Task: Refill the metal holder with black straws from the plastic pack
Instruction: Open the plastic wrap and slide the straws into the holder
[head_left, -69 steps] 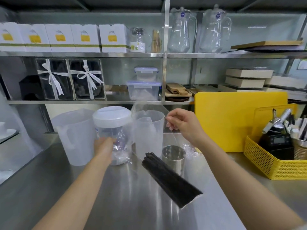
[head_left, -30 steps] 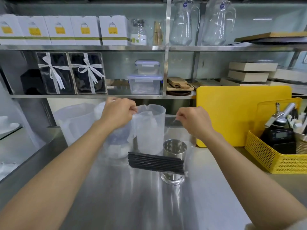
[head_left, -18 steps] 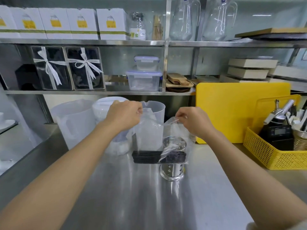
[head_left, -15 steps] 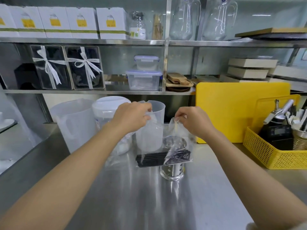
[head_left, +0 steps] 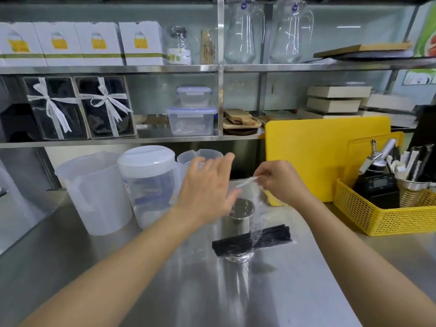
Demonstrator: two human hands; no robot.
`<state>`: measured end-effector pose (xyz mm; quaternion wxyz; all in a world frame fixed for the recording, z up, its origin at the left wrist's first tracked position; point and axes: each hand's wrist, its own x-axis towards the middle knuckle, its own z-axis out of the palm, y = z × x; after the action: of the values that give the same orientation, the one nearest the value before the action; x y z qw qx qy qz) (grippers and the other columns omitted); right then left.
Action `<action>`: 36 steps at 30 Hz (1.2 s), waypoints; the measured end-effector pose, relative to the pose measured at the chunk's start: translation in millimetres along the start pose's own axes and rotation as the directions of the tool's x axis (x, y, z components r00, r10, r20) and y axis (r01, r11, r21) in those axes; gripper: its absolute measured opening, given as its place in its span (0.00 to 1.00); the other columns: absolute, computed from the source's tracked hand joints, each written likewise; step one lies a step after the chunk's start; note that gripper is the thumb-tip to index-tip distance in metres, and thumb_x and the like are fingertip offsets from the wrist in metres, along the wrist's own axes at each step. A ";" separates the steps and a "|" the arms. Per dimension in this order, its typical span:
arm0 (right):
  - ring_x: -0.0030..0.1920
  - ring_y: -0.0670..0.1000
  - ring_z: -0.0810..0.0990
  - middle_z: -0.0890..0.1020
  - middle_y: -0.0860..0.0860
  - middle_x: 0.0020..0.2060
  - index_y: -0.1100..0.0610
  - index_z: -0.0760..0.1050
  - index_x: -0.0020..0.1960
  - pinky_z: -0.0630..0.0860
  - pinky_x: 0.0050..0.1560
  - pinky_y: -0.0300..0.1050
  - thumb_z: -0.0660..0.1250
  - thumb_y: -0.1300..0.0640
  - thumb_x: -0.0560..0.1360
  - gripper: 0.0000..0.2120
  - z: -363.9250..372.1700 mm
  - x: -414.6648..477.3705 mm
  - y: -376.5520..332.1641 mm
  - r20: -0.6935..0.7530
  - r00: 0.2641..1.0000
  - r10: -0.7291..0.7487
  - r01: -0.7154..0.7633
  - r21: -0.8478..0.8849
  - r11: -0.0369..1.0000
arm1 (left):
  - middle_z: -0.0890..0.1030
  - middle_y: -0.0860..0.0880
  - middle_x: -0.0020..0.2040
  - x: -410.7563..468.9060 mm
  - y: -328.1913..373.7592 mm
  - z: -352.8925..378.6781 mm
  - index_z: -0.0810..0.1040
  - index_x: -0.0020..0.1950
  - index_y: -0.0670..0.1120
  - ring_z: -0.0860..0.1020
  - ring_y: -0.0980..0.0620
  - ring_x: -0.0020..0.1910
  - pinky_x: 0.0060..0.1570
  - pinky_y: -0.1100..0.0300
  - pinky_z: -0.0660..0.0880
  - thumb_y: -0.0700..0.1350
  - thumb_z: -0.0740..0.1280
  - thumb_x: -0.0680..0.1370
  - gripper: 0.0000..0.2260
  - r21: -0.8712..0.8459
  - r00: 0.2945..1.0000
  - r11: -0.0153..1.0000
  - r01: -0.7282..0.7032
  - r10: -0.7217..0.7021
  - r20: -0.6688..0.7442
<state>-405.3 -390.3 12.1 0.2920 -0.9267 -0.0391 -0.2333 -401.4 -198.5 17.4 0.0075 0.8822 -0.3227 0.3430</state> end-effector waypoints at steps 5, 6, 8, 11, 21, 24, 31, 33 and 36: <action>0.40 0.53 0.79 0.80 0.52 0.37 0.59 0.80 0.45 0.78 0.45 0.53 0.66 0.62 0.73 0.04 -3.1 -4.5 3.9 0.012 1.000 0.009 -0.009 0.050 0.999 | 0.81 0.45 0.56 0.4 22.8 12.9 0.68 0.65 0.45 0.79 0.46 0.53 0.55 0.53 0.71 0.49 0.61 0.78 0.17 -0.026 0.978 0.993 0.119 -0.113 0.176; 0.40 0.52 0.78 0.80 0.51 0.37 0.58 0.80 0.45 0.78 0.44 0.52 0.67 0.61 0.73 0.04 -4.8 -6.8 6.3 0.017 1.000 -0.001 0.001 0.052 0.999 | 0.81 0.46 0.56 2.8 19.2 15.1 0.70 0.63 0.46 0.79 0.45 0.52 0.52 0.54 0.72 0.46 0.59 0.79 0.13 -0.069 0.978 0.987 0.143 -0.131 0.163; 0.40 0.50 0.77 0.79 0.49 0.36 0.58 0.80 0.45 0.76 0.43 0.49 0.68 0.58 0.73 0.04 -7.7 -11.3 12.0 0.028 1.000 -0.011 0.010 0.057 0.998 | 0.81 0.46 0.55 4.9 13.0 15.6 0.73 0.58 0.46 0.80 0.44 0.49 0.44 0.54 0.73 0.43 0.57 0.80 0.09 -0.100 0.981 0.986 0.134 -0.118 0.153; 0.43 0.46 0.77 0.80 0.47 0.40 0.56 0.80 0.47 0.73 0.41 0.38 0.70 0.53 0.71 0.07 -12.1 -16.6 25.1 0.023 0.999 0.027 -0.029 0.100 0.995 | 0.82 0.48 0.52 9.6 6.2 11.0 0.73 0.54 0.47 0.79 0.44 0.47 0.38 0.55 0.70 0.43 0.55 0.80 0.08 -0.097 0.992 0.994 0.041 -0.029 0.119; 0.56 0.51 0.78 0.80 0.50 0.55 0.55 0.74 0.59 0.73 0.53 0.45 0.74 0.58 0.67 0.22 19.5 -46.8 83.2 0.439 0.871 0.221 -0.428 0.454 0.782 | 0.76 0.52 0.38 39.9 -24.0 -34.0 0.77 0.48 0.48 0.72 0.53 0.36 0.34 0.61 0.65 0.51 0.58 0.79 0.11 -0.217 0.983 0.974 0.068 -0.029 0.182; 0.57 0.50 0.77 0.79 0.51 0.57 0.53 0.74 0.60 0.72 0.48 0.41 0.70 0.59 0.71 0.17 33.5 -53.8 85.7 0.364 0.896 0.255 -0.426 0.542 0.724 | 0.75 0.54 0.34 51.2 -31.7 -48.9 0.77 0.45 0.48 0.72 0.52 0.36 0.37 0.58 0.68 0.51 0.60 0.78 0.10 -0.262 0.985 0.962 0.072 -0.027 0.172; 0.48 0.51 0.80 0.85 0.46 0.41 0.51 0.82 0.42 0.73 0.48 0.46 0.67 0.60 0.73 0.06 38.1 -59.9 83.7 0.205 0.937 0.283 -0.337 0.744 0.577 | 0.78 0.50 0.36 69.0 -38.4 -70.7 0.77 0.44 0.48 0.74 0.48 0.38 0.42 0.52 0.73 0.51 0.61 0.78 0.10 -0.306 0.997 0.950 0.055 -0.036 0.067; 0.43 0.49 0.79 0.85 0.44 0.35 0.53 0.81 0.39 0.72 0.45 0.45 0.67 0.61 0.73 0.07 36.7 -60.8 82.5 0.170 0.937 0.306 -0.320 0.769 0.553 | 0.79 0.51 0.37 72.0 -38.4 -68.5 0.78 0.46 0.48 0.75 0.48 0.39 0.42 0.54 0.71 0.52 0.60 0.78 0.10 -0.279 0.998 0.959 0.052 -0.041 0.046; 0.36 0.46 0.80 0.84 0.44 0.31 0.57 0.79 0.39 0.73 0.40 0.41 0.67 0.64 0.72 0.06 31.5 -63.2 85.3 0.120 0.924 0.363 -0.295 0.829 0.476 | 0.80 0.52 0.39 77.2 -39.3 -61.3 0.78 0.46 0.49 0.75 0.49 0.41 0.42 0.55 0.69 0.52 0.60 0.78 0.10 -0.288 0.999 0.956 0.051 -0.045 0.029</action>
<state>-430.8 -439.2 -83.9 0.7366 -0.6559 0.0435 -0.1590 -372.7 -196.6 119.5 0.1406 0.8830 -0.3479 0.2821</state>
